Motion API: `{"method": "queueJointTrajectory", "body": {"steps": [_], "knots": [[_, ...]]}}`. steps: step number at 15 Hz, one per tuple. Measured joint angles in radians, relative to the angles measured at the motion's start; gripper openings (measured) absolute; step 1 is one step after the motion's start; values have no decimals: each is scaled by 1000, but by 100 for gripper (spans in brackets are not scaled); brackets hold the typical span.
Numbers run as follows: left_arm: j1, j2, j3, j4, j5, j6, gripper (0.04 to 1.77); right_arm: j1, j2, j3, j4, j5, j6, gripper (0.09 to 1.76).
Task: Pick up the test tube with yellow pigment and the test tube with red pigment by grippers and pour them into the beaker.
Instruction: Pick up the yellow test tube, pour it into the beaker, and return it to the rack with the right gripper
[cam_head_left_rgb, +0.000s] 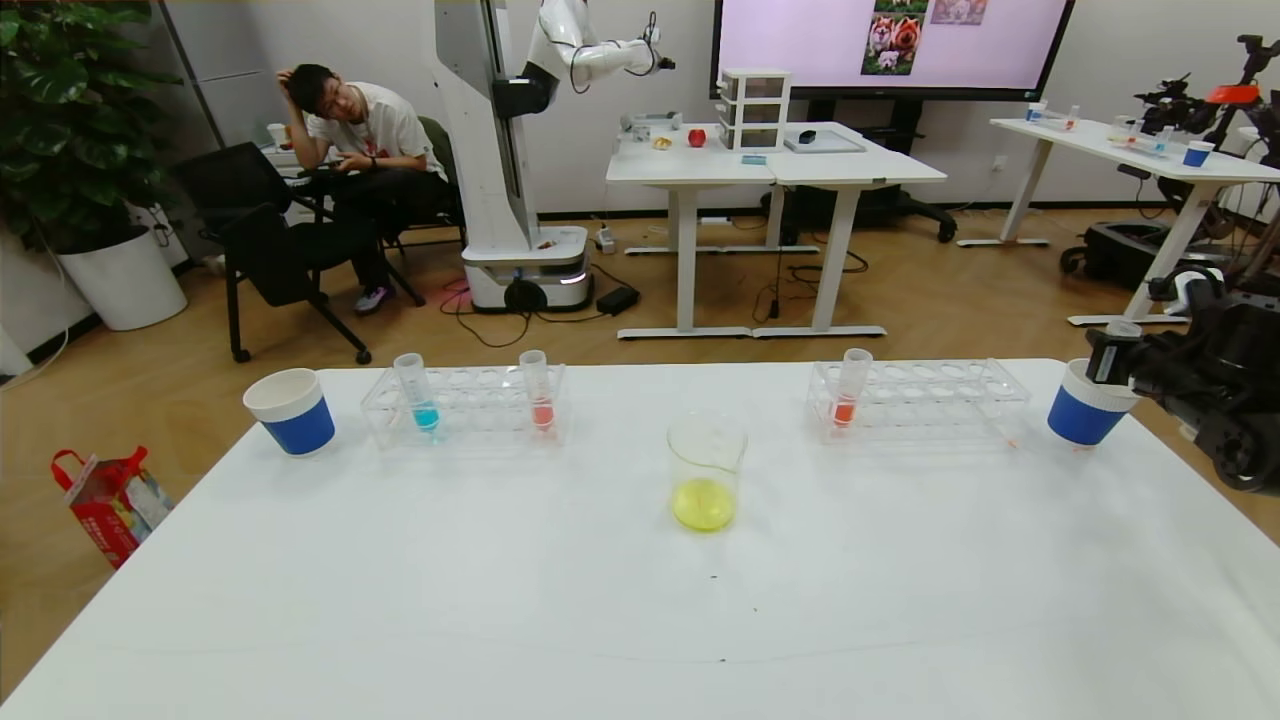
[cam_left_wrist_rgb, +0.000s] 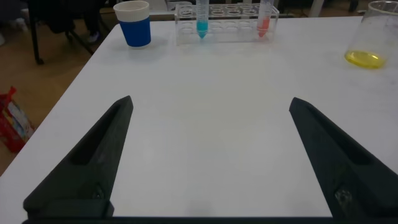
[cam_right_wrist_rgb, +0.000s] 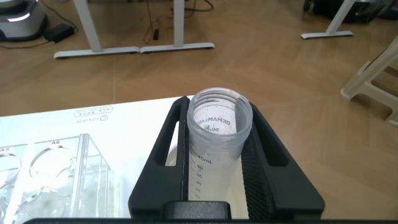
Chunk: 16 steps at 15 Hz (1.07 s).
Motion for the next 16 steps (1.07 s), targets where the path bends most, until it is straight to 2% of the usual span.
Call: {"method": "queueJointTrajectory", "body": {"steps": [2,3,4,6,7,11,16], "knots": [[0,0,0,0,0,0,175,-3,14,-4,-1,0,0,49],[0,0,0,0,0,0,175,-3,18,-5,-1,0,1,56],[0,0,0,0,0,0,175,-3,20,-6,-2,0,1,78],[0,0,0,0,0,0,175,-4,21,-11,-35,2,1,150],[0,0,0,0,0,0,175,-3,20,-11,-54,5,2,170],[0,0,0,0,0,0,175,52,-2,-11,-70,5,5,174],[0,0,0,0,0,0,175,289,-101,-23,-56,-45,7,174]]}}
